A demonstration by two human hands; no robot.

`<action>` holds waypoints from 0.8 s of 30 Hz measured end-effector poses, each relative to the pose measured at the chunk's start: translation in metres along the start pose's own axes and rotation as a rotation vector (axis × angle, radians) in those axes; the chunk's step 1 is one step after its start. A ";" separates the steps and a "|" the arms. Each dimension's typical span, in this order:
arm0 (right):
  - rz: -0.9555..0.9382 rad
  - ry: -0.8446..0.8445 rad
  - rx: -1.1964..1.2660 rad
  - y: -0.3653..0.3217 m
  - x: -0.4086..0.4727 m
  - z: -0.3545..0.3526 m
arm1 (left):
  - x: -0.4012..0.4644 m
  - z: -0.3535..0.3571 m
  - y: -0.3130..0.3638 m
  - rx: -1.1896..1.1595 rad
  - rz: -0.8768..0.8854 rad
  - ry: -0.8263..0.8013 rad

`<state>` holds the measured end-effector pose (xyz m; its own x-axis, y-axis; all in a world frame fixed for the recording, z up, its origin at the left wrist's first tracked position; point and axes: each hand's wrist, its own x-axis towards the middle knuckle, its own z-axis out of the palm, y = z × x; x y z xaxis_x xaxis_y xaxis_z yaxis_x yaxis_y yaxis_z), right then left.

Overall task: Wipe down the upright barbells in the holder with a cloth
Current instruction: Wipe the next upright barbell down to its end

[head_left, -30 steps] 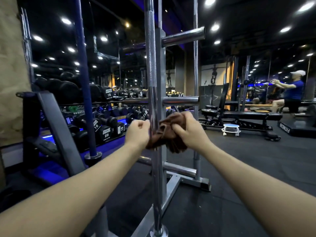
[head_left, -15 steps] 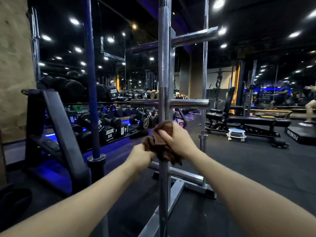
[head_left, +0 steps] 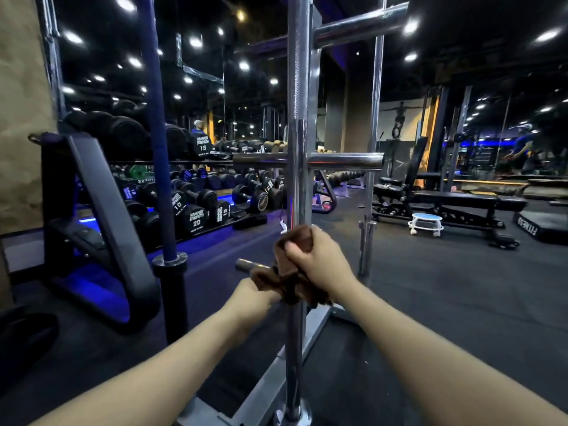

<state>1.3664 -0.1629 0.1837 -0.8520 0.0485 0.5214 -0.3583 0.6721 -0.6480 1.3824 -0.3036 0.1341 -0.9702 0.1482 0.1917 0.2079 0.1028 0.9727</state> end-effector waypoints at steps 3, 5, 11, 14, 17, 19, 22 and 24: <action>-0.018 -0.059 -0.058 0.008 -0.013 -0.003 | -0.010 0.001 -0.013 0.025 -0.058 -0.026; -0.092 0.013 -0.077 -0.003 -0.003 -0.011 | -0.013 0.000 -0.014 0.034 -0.072 -0.063; -0.179 0.233 0.007 -0.042 0.041 -0.024 | -0.009 -0.005 -0.013 -0.068 -0.123 -0.140; -0.104 0.075 -0.002 0.006 -0.007 0.010 | -0.010 -0.005 -0.022 -0.165 -0.124 -0.128; 0.005 -0.032 -0.004 0.035 -0.035 0.027 | -0.017 -0.002 -0.030 -0.131 -0.109 -0.175; 0.020 -0.050 -0.030 0.033 -0.033 0.025 | -0.018 -0.001 -0.032 -0.124 -0.121 -0.163; 0.042 -0.036 -0.040 0.022 -0.031 0.019 | -0.016 -0.003 -0.031 -0.105 -0.113 -0.156; 0.078 -0.008 -0.023 0.011 -0.033 0.017 | -0.016 -0.005 -0.031 -0.097 -0.111 -0.159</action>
<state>1.3841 -0.1696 0.1497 -0.8802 0.0956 0.4648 -0.2814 0.6836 -0.6735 1.3911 -0.3143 0.1011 -0.9530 0.2956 0.0667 0.0801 0.0332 0.9962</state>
